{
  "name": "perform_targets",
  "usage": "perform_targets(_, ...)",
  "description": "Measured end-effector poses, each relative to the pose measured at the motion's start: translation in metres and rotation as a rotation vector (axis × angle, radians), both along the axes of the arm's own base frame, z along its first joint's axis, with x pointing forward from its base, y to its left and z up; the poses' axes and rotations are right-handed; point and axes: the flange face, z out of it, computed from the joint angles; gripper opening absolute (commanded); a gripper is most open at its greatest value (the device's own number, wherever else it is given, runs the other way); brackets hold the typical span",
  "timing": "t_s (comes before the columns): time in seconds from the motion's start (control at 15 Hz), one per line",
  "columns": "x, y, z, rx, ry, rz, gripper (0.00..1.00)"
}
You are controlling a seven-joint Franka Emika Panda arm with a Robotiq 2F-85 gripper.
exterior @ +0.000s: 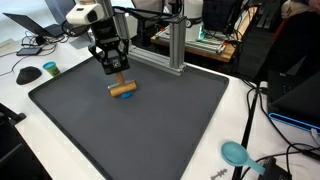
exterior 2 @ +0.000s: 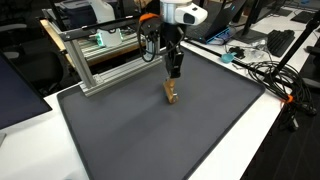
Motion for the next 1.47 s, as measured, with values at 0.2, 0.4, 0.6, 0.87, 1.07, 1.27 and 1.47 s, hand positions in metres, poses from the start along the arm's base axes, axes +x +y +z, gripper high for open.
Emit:
perform_targets(0.2, 0.000, 0.002, 0.000, 0.000, -0.001, 0.023, 0.23)
perform_targets(0.4, 0.000, 0.004, 0.000, 0.000, -0.002, 0.044, 0.23)
perform_targets(0.6, 0.000, 0.006, 0.000, 0.001, -0.003, 0.071, 0.23)
perform_targets(0.87, 0.001, 0.010, 0.001, 0.005, -0.006, 0.112, 0.23)
perform_targets(1.07, 0.001, 0.013, 0.001, 0.009, -0.008, 0.136, 0.23)
perform_targets(1.27, 0.001, 0.016, 0.001, 0.013, -0.010, 0.145, 0.23)
perform_targets(1.47, 0.002, 0.020, 0.000, 0.024, -0.013, 0.146, 0.23)
